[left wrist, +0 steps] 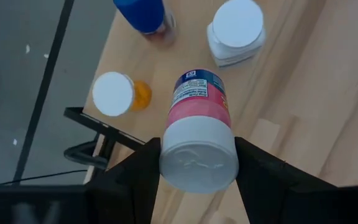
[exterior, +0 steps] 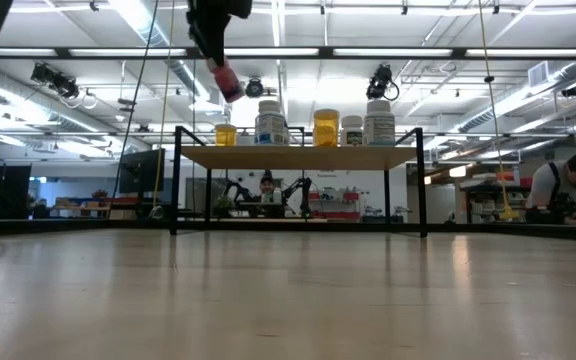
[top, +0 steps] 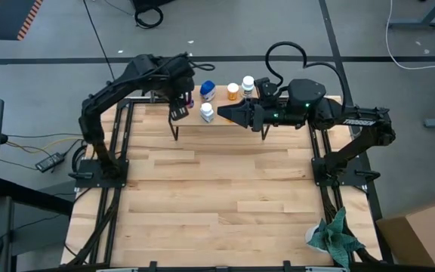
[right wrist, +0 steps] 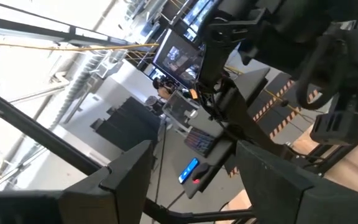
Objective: Pick and place medicine bottles onto shelf by color
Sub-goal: Put the pink medicine bottle on the shelf
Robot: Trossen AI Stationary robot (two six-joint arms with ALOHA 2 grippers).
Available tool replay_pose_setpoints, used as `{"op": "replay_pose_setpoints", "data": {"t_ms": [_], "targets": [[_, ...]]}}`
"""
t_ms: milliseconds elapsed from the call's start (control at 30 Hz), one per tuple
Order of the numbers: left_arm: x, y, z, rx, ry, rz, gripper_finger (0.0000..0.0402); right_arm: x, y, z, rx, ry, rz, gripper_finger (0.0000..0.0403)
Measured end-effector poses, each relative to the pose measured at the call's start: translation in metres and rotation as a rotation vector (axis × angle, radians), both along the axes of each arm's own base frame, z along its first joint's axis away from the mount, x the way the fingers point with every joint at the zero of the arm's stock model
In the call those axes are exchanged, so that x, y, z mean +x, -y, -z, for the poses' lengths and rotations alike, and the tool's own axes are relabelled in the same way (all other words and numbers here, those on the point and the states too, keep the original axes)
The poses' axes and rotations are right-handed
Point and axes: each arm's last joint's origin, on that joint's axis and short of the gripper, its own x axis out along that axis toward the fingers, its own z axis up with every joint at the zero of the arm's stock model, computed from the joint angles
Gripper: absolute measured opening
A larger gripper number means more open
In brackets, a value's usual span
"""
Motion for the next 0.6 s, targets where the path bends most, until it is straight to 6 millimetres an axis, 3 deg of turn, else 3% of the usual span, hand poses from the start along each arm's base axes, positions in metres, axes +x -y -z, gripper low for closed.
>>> {"op": "replay_pose_setpoints", "data": {"t_ms": [333,600], "targets": [[0.002,-0.012,0.009,0.021,-0.08,0.113,0.0193,0.0,0.008,0.0,-0.071,-0.004,0.032,0.0241],[0.004,-0.015,0.042,-0.037,-0.234,0.266,0.0194,0.001,0.019,0.003,-0.101,-0.037,0.069,0.0241]]}}
